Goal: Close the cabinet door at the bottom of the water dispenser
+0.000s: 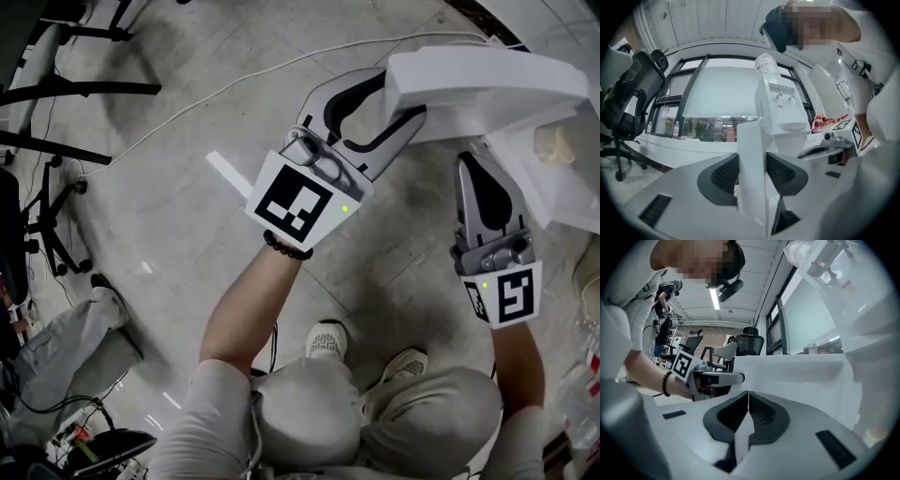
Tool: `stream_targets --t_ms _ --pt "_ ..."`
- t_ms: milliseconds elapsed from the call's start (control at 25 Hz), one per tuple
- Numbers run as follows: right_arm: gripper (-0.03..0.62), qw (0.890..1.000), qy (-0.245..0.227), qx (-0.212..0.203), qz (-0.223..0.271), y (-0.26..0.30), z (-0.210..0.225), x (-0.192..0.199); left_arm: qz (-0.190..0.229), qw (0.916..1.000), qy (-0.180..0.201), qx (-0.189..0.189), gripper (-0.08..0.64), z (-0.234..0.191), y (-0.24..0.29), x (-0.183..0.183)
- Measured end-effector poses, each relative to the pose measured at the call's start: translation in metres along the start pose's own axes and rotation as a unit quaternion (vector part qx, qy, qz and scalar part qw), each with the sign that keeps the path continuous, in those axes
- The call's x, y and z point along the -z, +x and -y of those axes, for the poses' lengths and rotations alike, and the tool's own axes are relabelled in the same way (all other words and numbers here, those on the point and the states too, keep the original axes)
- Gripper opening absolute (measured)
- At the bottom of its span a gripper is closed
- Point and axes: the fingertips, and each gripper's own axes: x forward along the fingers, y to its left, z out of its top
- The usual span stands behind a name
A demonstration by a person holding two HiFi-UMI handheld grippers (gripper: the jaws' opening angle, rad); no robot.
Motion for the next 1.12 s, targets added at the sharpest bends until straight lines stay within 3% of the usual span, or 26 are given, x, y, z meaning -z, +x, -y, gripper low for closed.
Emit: stream_targets --t_ms 120,320,640,1120 --pt "0.015 1.0 -0.007 0.015 -0.014 -0.02 -0.005 0.018 -0.009 0.9996 -0.012 -0.023 0.19 0.019 -0.008 -0.001" --pt "0.015 0.998 0.001 0.045 -0.045 -0.052 -0.009 0.047 -0.03 0.9993 -0.021 -0.004 0.178 0.059 -0.024 0.001" --pt "0.016 0.989 0.022 0.112 -0.089 -0.111 0.004 0.087 -0.027 0.9993 -0.014 -0.019 0.176 0.094 -0.029 -0.001" --pt "0.017 0.987 0.032 0.142 -0.068 -0.127 -0.004 0.073 -0.035 0.998 -0.02 -0.049 0.178 0.151 -0.028 -0.006"
